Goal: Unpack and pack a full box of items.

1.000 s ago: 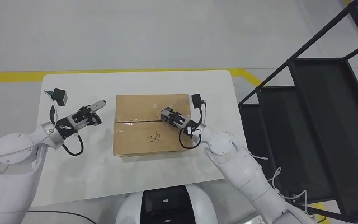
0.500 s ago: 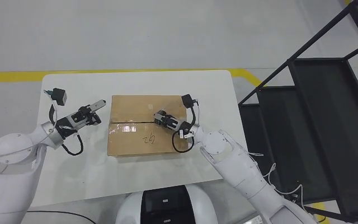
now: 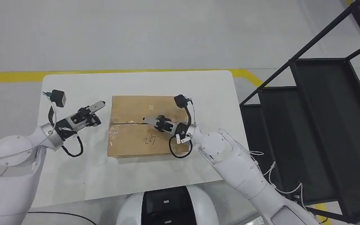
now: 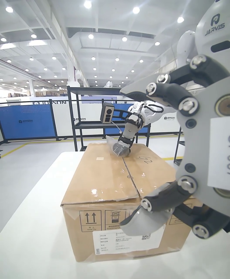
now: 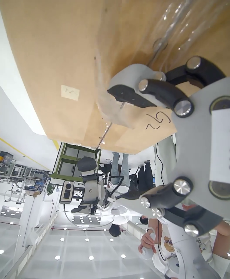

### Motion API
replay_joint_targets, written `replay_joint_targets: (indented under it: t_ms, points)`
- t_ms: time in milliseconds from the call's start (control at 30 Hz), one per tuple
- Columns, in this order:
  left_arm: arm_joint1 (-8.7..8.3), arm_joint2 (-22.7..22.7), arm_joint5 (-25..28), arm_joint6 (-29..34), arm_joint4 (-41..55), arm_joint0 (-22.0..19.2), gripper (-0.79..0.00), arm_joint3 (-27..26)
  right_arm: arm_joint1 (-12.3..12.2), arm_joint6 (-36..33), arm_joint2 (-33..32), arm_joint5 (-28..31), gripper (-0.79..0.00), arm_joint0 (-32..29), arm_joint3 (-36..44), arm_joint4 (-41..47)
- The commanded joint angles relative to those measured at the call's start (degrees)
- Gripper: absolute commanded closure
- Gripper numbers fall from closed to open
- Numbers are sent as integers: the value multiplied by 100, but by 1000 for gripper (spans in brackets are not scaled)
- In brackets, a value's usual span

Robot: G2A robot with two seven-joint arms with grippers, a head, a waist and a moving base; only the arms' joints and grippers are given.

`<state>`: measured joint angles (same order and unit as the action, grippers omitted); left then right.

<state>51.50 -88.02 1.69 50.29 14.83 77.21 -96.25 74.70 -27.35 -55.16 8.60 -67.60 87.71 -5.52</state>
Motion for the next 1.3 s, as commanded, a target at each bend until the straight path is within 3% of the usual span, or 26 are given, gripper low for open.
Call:
replay_joint_targets:
  t_ms: [0, 300, 533, 933, 1267]
  points:
    - [3, 7, 8, -28, -16, 19, -785, 3, 27, 48, 80, 18, -785, 86, -37, -48]
    - [12, 29, 4, -86, -30, 107, -785, -79, 163, 18, 470, 149, -785, 389, -302, -19]
    - [17, 18, 10, -84, 13, 161, -785, -144, 100, -91, 155, 397, -785, 286, -138, 49]
    - [30, 58, 8, -300, -202, 118, -785, -135, 100, -91, 155, 397, -785, 286, -138, 49]
    - [13, -918, 138, -1240, -17, 768, -785, -355, 100, -91, 155, 397, -785, 286, -138, 49]
